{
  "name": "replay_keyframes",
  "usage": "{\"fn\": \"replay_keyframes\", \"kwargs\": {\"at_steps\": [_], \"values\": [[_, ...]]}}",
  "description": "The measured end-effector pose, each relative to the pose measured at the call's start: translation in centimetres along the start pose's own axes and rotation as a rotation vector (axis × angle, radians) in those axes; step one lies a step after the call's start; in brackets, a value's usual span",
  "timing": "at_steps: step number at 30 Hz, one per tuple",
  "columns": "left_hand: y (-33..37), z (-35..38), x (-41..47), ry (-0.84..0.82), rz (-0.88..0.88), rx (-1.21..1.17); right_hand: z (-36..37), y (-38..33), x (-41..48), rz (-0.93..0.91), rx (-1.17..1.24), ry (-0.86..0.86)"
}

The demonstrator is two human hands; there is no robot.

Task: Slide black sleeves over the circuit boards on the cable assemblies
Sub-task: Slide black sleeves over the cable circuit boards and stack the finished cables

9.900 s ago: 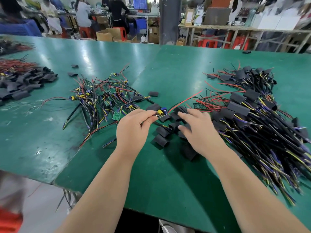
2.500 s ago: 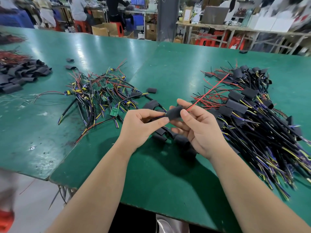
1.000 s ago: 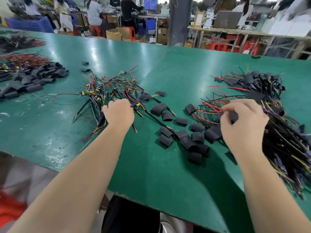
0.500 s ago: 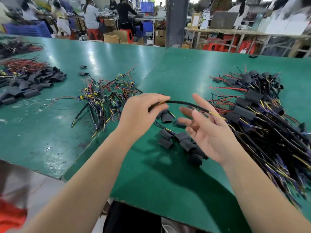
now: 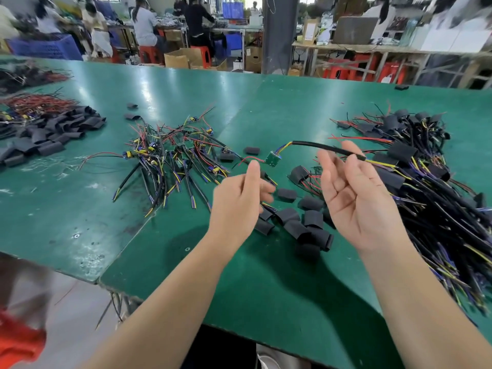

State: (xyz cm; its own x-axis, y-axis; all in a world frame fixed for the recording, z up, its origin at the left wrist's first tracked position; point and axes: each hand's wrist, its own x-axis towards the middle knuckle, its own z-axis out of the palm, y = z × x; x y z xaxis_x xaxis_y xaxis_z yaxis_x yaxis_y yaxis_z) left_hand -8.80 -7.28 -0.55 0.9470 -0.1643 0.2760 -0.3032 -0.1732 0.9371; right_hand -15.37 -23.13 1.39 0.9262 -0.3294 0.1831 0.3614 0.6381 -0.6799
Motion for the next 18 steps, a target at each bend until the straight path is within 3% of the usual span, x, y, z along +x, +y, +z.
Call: {"fn": "replay_keyframes", "kwargs": {"at_steps": [2, 3, 6, 12, 14, 18], "values": [[0.6, 0.4, 0.6, -0.179, -0.414, -0.345, 0.1, 0.0, -0.4, 0.021, -0.039, -0.064], [0.9, 0.5, 1.0, -0.225, -0.515, -0.532, 0.2, 0.0, -0.6, 0.037, -0.075, -0.109], [1.1, -0.2, 2.3, -0.251, -0.579, -0.917, 0.2, 0.4, -1.3, 0.077, -0.265, -0.311], [1.9, -2.5, 3.2, -0.433, -0.656, -0.711, 0.1, 1.5, -1.9, 0.185, -0.761, -0.57], [1.9, -3.3, 3.6, -0.459, -0.685, -0.659, -0.2, 1.4, -1.7, 0.177, -0.924, -0.463], [2.0, -4.7, 5.0, -0.389, -0.644, -0.561, -2.4, 0.2, 0.0, -0.048, -1.427, 0.053]]}}
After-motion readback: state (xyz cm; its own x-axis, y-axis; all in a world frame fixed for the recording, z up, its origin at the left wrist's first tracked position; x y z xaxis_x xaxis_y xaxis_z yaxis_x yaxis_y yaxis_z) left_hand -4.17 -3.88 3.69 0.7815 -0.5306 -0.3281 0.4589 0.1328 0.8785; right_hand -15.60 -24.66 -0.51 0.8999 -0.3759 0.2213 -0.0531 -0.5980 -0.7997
